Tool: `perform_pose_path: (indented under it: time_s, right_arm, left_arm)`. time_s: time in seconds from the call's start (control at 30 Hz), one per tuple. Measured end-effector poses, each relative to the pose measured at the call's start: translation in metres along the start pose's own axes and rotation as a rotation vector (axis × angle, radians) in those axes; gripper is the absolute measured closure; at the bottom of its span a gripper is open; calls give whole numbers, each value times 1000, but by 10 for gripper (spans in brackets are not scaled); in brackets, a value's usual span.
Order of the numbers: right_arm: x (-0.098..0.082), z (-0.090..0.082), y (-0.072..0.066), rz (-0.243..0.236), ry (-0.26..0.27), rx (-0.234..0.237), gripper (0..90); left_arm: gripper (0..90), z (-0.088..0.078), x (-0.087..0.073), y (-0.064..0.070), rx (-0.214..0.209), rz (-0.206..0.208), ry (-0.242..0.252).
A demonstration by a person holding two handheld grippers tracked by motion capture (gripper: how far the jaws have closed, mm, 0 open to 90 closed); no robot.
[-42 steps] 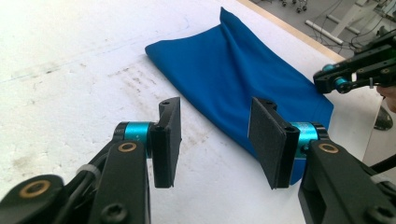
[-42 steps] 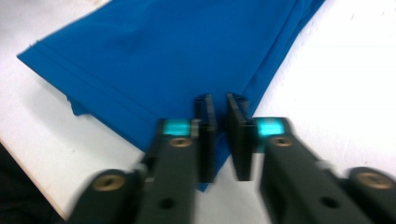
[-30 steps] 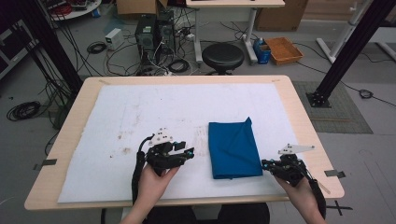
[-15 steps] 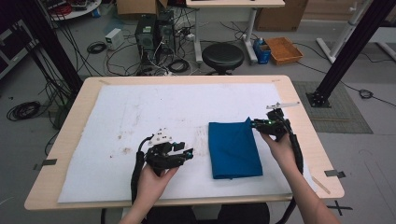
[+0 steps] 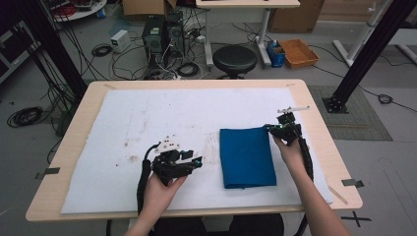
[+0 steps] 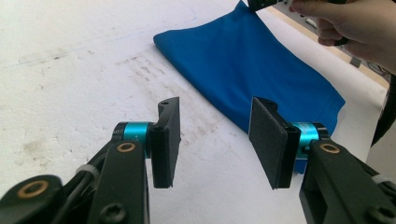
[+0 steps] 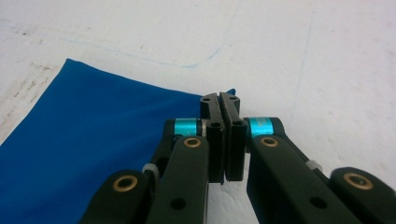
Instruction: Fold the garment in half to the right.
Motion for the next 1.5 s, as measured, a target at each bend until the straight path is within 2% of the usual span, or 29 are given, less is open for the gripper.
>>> perform_pose_path:
  time_s: [0.1,0.2,0.27,0.37,0.47,0.73,0.97,1.07,1.23,1.33,1.5]
  right_arm:
    - [-2,-1,7,13,3,1,885]
    - [-2,-3,11,14,15,-6,832]
    - [-2,-6,13,24,29,5,760]
    - [0,-16,13,6,60,21,714]
    - [1,-29,13,-23,97,38,660]
    - [-6,-62,17,-61,186,80,464]
    - [-4,-84,26,-69,233,100,419]
    - [-3,-91,31,-63,244,104,414]
    - [-3,-93,34,-41,235,121,395]
    - [-2,-91,32,-48,232,135,379]
    - [-1,-89,25,-58,225,148,357]
  left_arm:
    - [536,1,0,0,1,2,-2]
    - [534,-1,1,-1,2,3,6]
    - [526,-3,2,-2,2,5,10]
    - [506,-7,5,-8,12,23,21]
    - [476,-15,9,-17,36,55,35]
    - [407,-43,16,-51,107,87,75]
    - [388,-57,24,-78,174,111,103]
    - [387,-57,34,-84,200,144,121]
    - [388,-53,44,-85,188,174,131]
    - [388,-53,38,-82,181,191,125]
    - [388,-56,31,-84,173,184,138]
Point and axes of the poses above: each handheld gripper's, and its own axes: z roughly forward along the jaws, x roughly out of its top, y roughly to its right, the point moved 9 cm from there along z, roughly forward along the jaws, and after that the axes turned 13 degrees about z, right-handed, at the moved point
